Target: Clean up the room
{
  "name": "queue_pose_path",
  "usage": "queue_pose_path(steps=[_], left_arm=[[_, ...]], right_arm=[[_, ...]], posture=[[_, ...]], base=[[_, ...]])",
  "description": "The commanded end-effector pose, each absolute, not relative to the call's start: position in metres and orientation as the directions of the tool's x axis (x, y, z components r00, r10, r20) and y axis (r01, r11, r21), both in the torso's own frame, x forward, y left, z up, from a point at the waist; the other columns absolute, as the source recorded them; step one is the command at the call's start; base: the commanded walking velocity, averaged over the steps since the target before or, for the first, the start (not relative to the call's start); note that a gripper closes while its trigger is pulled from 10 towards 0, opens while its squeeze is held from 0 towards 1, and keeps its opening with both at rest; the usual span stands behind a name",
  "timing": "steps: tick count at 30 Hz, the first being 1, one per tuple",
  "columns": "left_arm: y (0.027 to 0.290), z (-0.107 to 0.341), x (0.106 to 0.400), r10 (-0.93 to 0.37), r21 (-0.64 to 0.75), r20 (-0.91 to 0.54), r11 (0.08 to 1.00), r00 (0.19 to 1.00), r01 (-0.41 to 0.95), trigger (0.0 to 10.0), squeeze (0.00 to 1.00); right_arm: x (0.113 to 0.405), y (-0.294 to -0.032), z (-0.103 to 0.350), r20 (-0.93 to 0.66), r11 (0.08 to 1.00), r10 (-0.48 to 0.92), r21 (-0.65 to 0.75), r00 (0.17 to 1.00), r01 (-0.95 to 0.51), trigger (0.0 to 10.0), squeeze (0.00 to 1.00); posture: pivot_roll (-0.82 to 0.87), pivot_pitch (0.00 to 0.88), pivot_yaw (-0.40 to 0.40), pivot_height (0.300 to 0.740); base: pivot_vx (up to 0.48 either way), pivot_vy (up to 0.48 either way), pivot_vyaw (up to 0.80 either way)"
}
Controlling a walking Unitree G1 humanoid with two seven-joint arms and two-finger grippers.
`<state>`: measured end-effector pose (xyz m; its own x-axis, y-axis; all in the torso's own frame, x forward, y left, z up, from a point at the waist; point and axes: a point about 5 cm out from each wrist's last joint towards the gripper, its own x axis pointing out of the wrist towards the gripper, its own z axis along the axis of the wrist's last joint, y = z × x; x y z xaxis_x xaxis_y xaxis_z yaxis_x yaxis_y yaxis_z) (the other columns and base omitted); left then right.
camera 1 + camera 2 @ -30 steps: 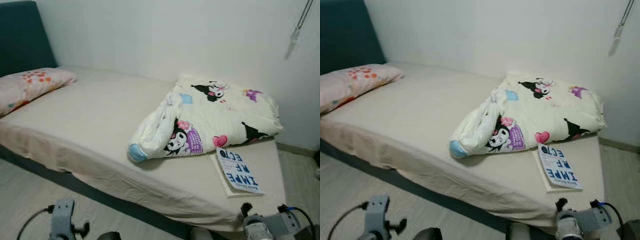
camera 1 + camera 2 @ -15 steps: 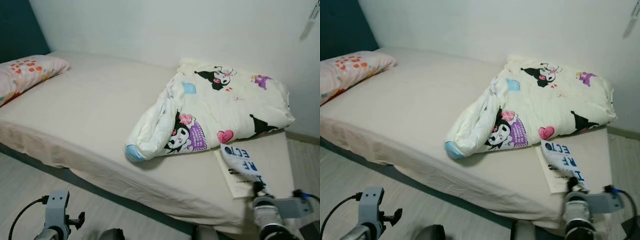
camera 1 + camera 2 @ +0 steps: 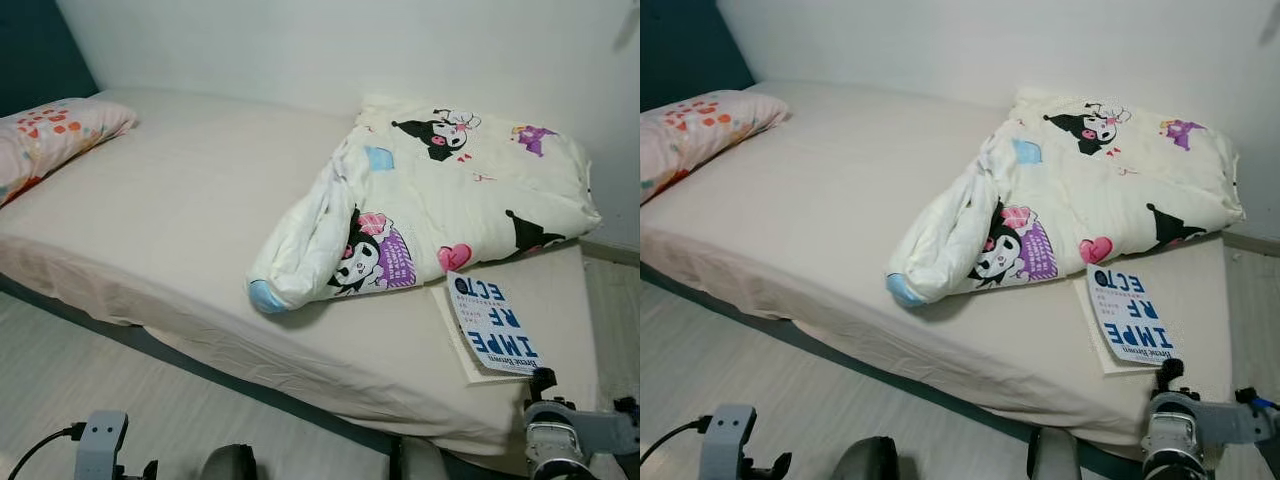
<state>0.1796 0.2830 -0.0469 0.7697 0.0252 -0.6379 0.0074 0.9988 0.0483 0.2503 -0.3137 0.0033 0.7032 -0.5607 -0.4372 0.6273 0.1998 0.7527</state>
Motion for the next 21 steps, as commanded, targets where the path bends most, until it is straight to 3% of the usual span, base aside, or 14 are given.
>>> queue_pose_path(steps=[1,11,15,21], left_arm=[[0.292,-0.047,0.172,0.030,0.081,-0.655,0.996,0.755,0.030,10.0,0.00],[0.307,-0.041,0.155,0.002,0.124,-0.655,0.987,0.755,0.105,10.0,0.00],[0.322,-0.031,0.143,-0.013,0.152,-0.644,0.978,0.765,0.144,10.0,0.00],[0.329,-0.023,0.131,-0.039,0.172,-0.644,0.966,0.764,0.194,10.0,0.00]], right_arm=[[0.246,-0.310,-0.002,-0.446,0.173,-0.554,0.764,0.703,0.621,10.0,0.00],[0.244,-0.308,-0.004,-0.412,0.129,-0.545,0.820,0.730,0.558,10.0,0.00],[0.251,-0.305,0.002,-0.307,0.155,-0.518,0.884,0.799,0.440,10.0,0.00],[0.255,-0.304,0.008,-0.228,0.177,-0.501,0.917,0.835,0.357,10.0,0.00]], posture=[[0.11,0.172,0.045,0.581],[0.18,0.237,0.097,0.581],[0.22,0.289,0.133,0.581],[0.25,0.330,0.162,0.581]], base=[[0.000,0.000,0.00],[0.000,0.000,0.00],[0.000,0.000,0.00],[0.000,0.000,0.00]])
